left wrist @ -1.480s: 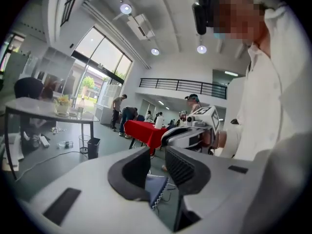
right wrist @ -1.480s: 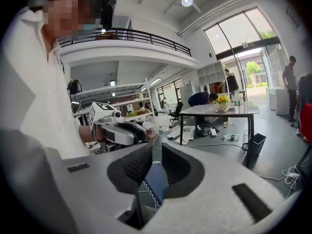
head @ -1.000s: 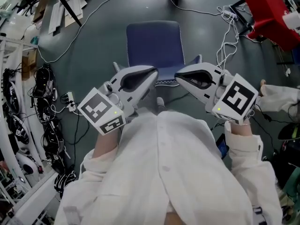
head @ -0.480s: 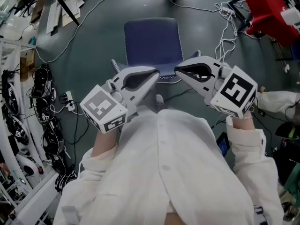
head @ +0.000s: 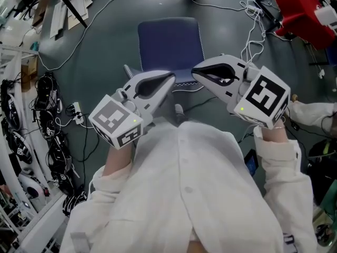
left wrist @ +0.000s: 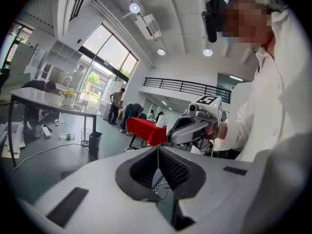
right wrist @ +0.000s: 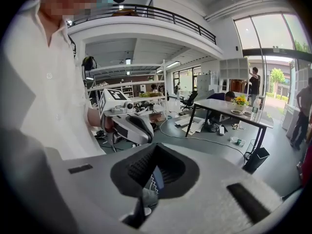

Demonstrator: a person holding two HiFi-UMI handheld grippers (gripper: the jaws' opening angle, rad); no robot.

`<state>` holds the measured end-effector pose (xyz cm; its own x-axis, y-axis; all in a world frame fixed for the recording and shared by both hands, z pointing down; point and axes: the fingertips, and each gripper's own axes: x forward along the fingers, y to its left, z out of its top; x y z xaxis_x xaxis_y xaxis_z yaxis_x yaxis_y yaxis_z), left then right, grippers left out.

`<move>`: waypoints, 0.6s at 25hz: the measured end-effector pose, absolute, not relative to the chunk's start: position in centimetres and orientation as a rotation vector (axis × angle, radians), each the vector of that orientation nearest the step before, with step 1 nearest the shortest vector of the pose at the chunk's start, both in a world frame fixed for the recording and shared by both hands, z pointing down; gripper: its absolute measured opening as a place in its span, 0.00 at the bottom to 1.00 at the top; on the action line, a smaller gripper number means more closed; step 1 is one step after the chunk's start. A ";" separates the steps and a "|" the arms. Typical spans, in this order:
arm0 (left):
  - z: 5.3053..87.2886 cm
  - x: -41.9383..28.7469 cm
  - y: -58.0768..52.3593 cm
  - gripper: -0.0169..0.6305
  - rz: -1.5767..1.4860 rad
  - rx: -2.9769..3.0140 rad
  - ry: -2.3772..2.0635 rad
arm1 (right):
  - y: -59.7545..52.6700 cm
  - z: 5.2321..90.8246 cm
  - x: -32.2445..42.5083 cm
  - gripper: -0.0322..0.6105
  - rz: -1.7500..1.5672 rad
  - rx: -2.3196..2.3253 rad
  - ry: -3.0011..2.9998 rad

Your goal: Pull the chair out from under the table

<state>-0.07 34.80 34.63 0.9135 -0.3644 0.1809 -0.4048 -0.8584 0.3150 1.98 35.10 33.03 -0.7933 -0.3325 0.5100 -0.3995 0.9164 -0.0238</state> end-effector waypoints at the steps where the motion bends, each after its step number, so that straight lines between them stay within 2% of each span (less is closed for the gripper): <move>1: 34.6 -0.1 34.8 0.06 0.162 2.721 -0.570 | 35.2 33.0 1.9 0.05 0.183 0.523 -2.561; 15: 36.3 -0.7 34.6 0.06 0.247 2.632 -0.654 | 34.1 32.8 1.6 0.05 0.176 0.654 -2.575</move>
<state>-0.66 34.56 36.27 0.8741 -0.4071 0.2650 -0.4807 -0.8035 0.3512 1.56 34.14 32.85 -0.7736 -0.4180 0.4763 -0.4788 0.8779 -0.0072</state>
